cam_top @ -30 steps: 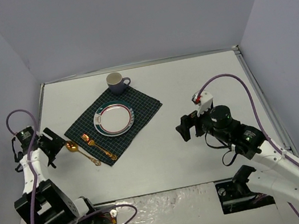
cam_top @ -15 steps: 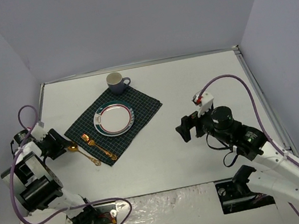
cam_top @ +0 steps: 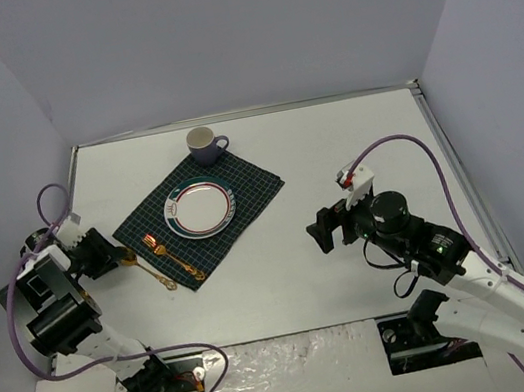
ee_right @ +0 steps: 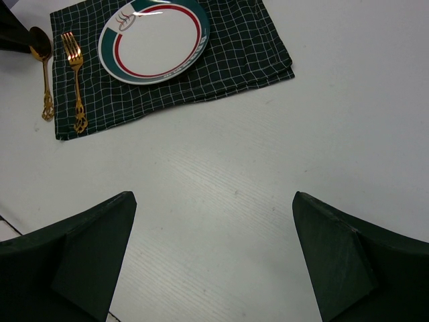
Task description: Set the dinner table for one person
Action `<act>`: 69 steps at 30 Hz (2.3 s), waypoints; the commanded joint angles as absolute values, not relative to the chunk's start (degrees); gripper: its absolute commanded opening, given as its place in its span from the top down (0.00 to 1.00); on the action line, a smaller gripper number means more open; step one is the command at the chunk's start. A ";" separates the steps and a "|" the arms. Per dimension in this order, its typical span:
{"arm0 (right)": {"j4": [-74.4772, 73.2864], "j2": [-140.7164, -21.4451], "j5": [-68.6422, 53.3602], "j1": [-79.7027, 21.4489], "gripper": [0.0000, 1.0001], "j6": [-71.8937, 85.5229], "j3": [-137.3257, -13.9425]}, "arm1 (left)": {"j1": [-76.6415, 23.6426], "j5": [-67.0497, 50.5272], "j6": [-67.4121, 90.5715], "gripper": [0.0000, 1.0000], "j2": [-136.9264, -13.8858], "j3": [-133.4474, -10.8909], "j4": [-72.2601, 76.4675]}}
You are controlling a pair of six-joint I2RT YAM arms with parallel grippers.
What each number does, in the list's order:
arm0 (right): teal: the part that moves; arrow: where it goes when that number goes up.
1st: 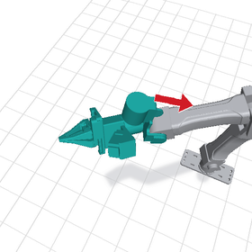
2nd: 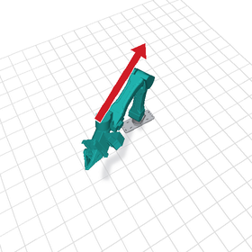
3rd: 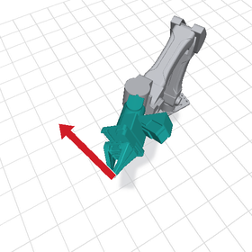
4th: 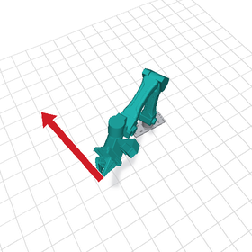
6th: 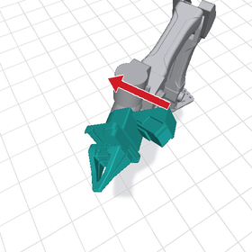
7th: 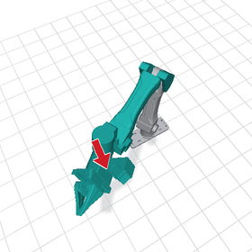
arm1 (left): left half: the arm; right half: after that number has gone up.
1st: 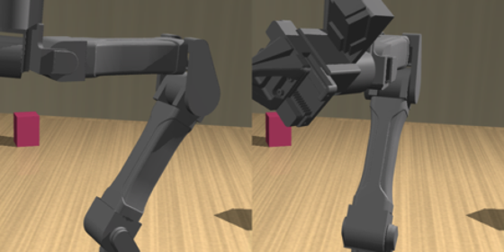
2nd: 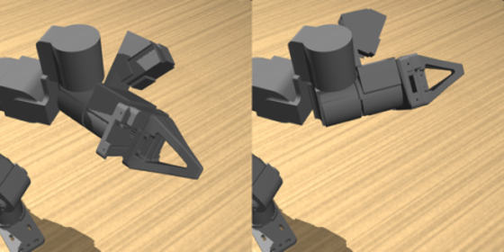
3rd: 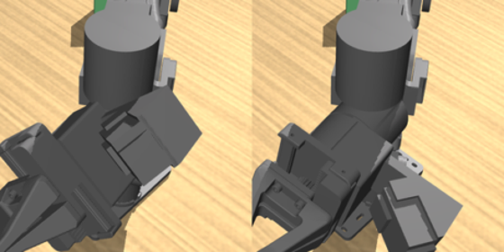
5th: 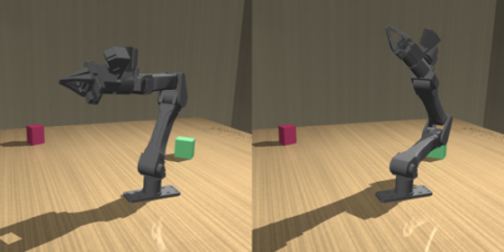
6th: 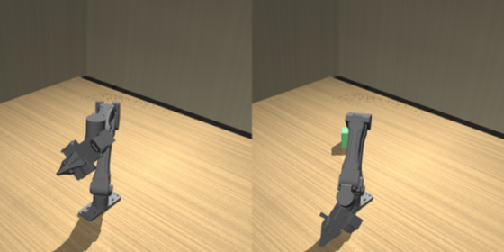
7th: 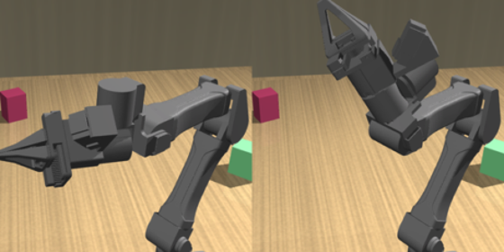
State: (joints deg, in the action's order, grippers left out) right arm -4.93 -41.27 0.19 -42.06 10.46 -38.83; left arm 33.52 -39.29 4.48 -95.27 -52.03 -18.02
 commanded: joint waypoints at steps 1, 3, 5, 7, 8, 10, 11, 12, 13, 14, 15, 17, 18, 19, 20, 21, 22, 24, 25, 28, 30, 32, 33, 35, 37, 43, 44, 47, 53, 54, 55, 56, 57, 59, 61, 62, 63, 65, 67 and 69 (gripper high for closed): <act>-1.16 -40.80 2.76 -43.02 0.00 9.91 -38.85 | 34.01 -40.96 1.74 0.60 -95.84 -54.63 -16.42; -1.23 -40.93 3.07 -43.27 0.00 9.84 -38.85 | 34.01 -40.96 1.61 0.61 -96.21 -54.49 -16.18; -1.32 -40.94 3.28 -43.44 0.00 9.84 -38.93 | 34.01 -40.79 1.49 0.62 -96.64 -54.61 -16.16; -1.40 -40.79 3.58 -43.67 0.00 9.76 -38.94 | 34.01 -40.86 1.41 0.63 -97.17 -54.91 -16.09; -1.41 -40.78 3.76 -43.80 0.00 9.76 -38.94 | 34.01 -40.91 1.37 0.64 -97.44 -54.97 -16.08; -1.45 -40.86 4.03 -43.98 0.00 9.72 -38.94 | 34.01 -41.11 1.32 0.66 -97.93 -55.14 -16.08; -1.49 -40.95 4.12 -44.03 0.00 9.67 -38.94 | 34.01 -41.29 1.32 0.68 -98.15 -55.27 -16.08; -1.49 -41.04 4.13 -44.03 0.00 9.67 -39.01 | 34.01 -41.47 1.24 0.69 -98.17 -55.28 -16.00; -1.53 -41.12 4.13 -44.07 0.00 9.67 -39.06 | 34.01 -41.67 1.27 0.70 -98.25 -55.25 -15.89; -1.57 -41.20 4.13 -44.11 0.00 9.67 -39.10 | 34.01 -41.87 1.31 0.71 -98.33 -55.21 -15.77; -1.62 -41.26 4.17 -44.16 0.00 9.63 -39.11 | 34.01 -42.00 1.28 0.72 -98.43 -55.24 -15.61; -1.77 -41.26 4.37 -44.26 0.00 9.58 -39.16 | 34.01 -42.46 1.28 0.77 -98.73 -55.39 -15.37; -1.87 -41.21 4.51 -44.33 0.00 9.58 -39.20 | 34.01 -42.72 1.32 0.79 -98.86 -55.46 -15.27; -1.96 -41.16 4.66 -44.47 0.00 9.58 -39.20 | 34.01 -42.77 1.32 0.84 -98.82 -55.46 -15.18; -2.04 -41.13 4.81 -44.62 0.00 9.58 -39.22 | 34.01 -42.76 1.23 0.88 -98.79 -55.48 -15.23; -2.09 -41.13 4.96 -44.78 0.00 9.58 -39.27 | 34.01 -42.66 1.03 0.91 -98.79 -55.53 -15.48; -2.08 -41.13 5.15 -44.85 0.00 9.58 -39.29 | 34.01 -42.66 0.91 0.93 -98.67 -55.55 -15.73; -2.08 -41.13 5.45 -44.96 0.00 9.53 -39.39 | 34.01 -42.77 0.79 0.97 -98.33 -55.44 -16.14; -2.11 -41.13 5.43 -45.00 0.00 9.49 -39.46 | 34.01 -42.78 0.75 0.98 -97.92 -55.25 -16.31; -2.19 -41.13 5.36 -45.00 0.00 9.49 -39.46 | 34.01 -42.54 0.62 1.00 -96.17 -54.76 -17.13; -2.37 -40.88 5.01 -45.26 0.00 9.58 -39.55 | 34.01 -42.11 0.87 1.00 -93.85 -54.50 -18.27; -2.37 -40.71 5.01 -45.42 0.00 9.51 -39.62 | 34.01 -40.83 1.09 1.00 -90.88 -54.42 -19.68; -2.37 -40.69 4.93 -45.44 0.00 9.49 -39.72 | 34.01 -40.43 1.54 1.00 -89.23 -54.29 -20.13; -2.37 -40.78 4.67 -45.44 0.00 9.53 -39.81 | 33.97 -39.75 2.63 1.00 -85.64 -54.14 -21.26; -2.43 -40.93 4.30 -45.44 0.00 9.64 -39.81 | 33.75 -37.97 3.93 1.00 -80.85 -54.20 -23.52; -2.44 -42.76 1.23 -45.53 0.00 9.29 -40.89 | 33.13 -34.66 8.32 1.00 -67.29 -53.59 -26.57; -2.46 -43.40 0.51 -45.53 0.00 9.09 -41.40 | 32.83 -35.01 9.55 1.00 -65.86 -53.65 -26.84; -2.38 -45.30 -2.07 -45.53 0.01 8.71 -42.42 | 31.04 -35.52 12.39 1.00 -62.79 -53.95 -26.89; -2.09 -54.60 -5.36 -45.77 0.05 7.51 -49.69 | 14.29 -25.85 20.98 1.00 -58.69 -56.90 -25.48; -2.01 -56.64 -5.82 -46.15 0.06 7.26 -51.26 | 10.90 -24.43 23.59 1.00 -59.07 -57.11 -24.03; -1.94 -58.71 -6.27 -46.51 0.07 7.02 -52.86 | 7.53 -23.02 26.08 1.00 -59.46 -57.30 -22.52; -1.93 -61.17 -6.67 -46.73 0.08 6.79 -54.65 | 4.44 -21.64 27.39 1.00 -60.04 -57.30 -20.47; -1.92 -63.62 -7.05 -46.97 0.08 6.57 -56.45 | 1.31 -20.30 28.74 1.00 -60.59 -57.30 -18.39; -1.61 -67.64 -7.52 -47.60 0.10 6.33 -58.62 | -4.05 -19.16 31.42 1.00 -61.44 -57.23 -15.74; -1.59 -70.97 -7.80 -47.91 0.13 5.57 -62.60 | -7.78 -16.81 33.26 1.00 -63.46 -57.62 -11.39; -1.65 -72.73 -7.69 -47.97 0.15 5.16 -64.32 | -9.61 -15.58 33.62 1.00 -64.23 -58.03 -10.20; -1.67 -74.52 -7.53 -48.03 0.16 4.78 -66.12 | -11.33 -14.65 34.02 1.00 -64.98 -58.30 -8.78; -1.67 -78.27 -7.60 -48.13 0.20 4.43 -69.12 | -13.71 -13.91 34.84 1.00 -66.15 -58.39 -5.07; -1.67 -81.56 -7.80 -48.30 0.24 4.33 -71.82 | -16.10 -13.39 35.63 1.00 -67.68 -58.50 -2.02; -1.67 -84.01 -7.87 -48.34 0.28 4.73 -74.85 | -17.48 -12.68 36.27 1.00 -68.69 -58.58 0.15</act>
State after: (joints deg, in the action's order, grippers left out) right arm -4.72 -80.21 -7.06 -47.81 5.65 -68.22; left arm -14.77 -15.97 32.50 -67.71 -54.82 -11.75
